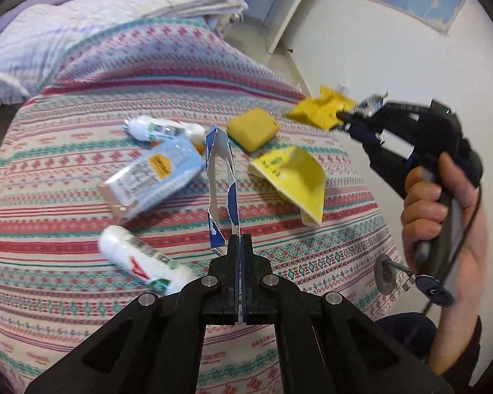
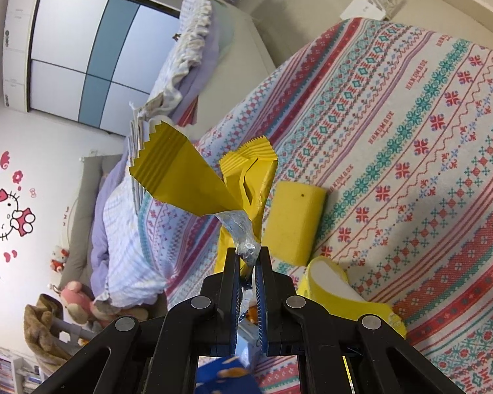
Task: Collect trash
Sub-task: 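Grasp the blue wrapper strip with the left tool while the right tool holds the yellow wrapper, then carry both wrappers over the white bin and open both tools to drop them, then move both open tools back toward the trash on the bedspread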
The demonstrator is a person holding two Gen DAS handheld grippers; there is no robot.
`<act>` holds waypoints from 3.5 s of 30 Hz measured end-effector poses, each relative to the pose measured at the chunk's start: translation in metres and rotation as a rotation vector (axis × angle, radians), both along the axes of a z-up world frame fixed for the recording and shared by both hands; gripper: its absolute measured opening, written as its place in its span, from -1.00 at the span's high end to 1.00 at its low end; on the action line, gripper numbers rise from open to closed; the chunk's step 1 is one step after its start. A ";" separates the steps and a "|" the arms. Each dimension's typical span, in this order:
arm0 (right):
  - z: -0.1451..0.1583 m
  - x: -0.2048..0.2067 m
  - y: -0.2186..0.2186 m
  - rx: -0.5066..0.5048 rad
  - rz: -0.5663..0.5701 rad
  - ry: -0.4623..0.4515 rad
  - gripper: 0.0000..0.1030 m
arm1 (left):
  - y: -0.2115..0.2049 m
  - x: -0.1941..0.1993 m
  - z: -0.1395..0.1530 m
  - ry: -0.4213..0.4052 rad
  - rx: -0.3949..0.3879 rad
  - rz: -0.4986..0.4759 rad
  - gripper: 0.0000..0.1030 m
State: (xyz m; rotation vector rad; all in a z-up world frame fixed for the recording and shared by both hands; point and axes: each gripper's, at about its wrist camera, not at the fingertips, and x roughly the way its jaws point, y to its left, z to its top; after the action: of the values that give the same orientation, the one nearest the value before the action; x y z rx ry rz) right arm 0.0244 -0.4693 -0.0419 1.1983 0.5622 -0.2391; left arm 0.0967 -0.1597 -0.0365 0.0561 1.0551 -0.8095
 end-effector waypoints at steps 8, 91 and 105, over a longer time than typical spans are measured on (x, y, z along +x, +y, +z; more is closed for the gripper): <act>-0.001 0.011 0.013 -0.042 0.041 0.025 0.85 | 0.049 0.017 0.030 -0.032 -0.038 0.064 1.00; -0.064 0.206 0.447 -0.351 1.022 0.035 0.11 | 0.414 0.143 -0.011 0.032 0.015 1.275 0.24; 0.016 0.130 0.230 -0.461 0.647 0.128 -0.18 | 0.236 0.136 0.013 -0.129 0.087 0.501 -0.11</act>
State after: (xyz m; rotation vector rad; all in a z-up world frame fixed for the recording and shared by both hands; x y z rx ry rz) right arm 0.1548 -0.2396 -0.0257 0.5169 0.9188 0.1074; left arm 0.2324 0.0764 -0.0230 -0.0797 0.9272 -0.3028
